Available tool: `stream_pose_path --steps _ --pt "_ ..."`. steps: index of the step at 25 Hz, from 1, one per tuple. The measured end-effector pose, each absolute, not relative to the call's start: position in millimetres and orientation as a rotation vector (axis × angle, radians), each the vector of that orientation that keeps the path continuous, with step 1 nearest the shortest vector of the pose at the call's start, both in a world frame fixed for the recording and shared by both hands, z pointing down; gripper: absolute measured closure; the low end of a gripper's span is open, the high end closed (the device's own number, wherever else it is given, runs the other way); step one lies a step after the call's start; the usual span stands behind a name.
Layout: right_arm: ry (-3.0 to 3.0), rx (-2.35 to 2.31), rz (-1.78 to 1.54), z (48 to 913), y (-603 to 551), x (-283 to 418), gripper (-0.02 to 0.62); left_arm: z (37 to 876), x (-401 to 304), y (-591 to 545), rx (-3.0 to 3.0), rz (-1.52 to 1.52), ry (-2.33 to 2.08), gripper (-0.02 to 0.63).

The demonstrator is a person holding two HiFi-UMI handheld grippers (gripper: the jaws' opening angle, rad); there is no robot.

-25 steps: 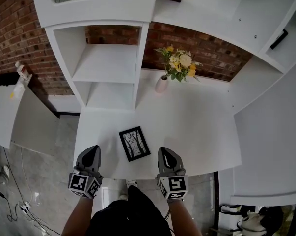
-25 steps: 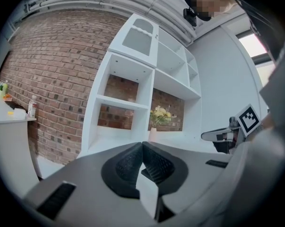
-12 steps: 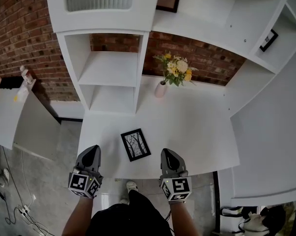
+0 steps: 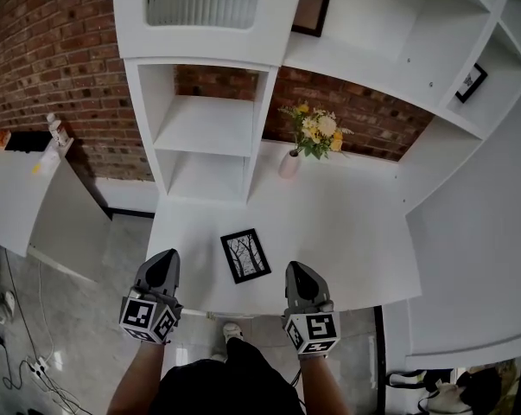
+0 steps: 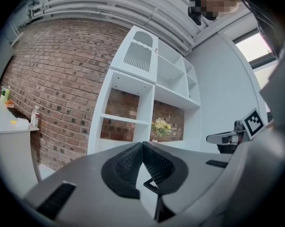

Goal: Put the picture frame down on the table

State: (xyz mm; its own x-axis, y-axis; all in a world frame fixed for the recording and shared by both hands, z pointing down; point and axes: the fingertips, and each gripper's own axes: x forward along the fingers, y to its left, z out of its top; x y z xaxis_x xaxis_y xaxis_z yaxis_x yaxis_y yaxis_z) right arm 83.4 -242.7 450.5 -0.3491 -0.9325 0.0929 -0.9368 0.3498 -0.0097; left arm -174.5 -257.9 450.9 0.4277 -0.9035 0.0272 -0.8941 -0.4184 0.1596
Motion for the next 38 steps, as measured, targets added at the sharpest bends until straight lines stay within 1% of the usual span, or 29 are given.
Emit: stream_pose_path --steps 24,38 --pt "-2.584 1.766 0.030 420 -249 75 0.592 420 -183 -269 2.553 -0.180 -1.617 0.612" --pt "-2.618 1.727 0.073 429 -250 68 0.592 430 -187 -267 2.519 -0.159 -1.631 0.612"
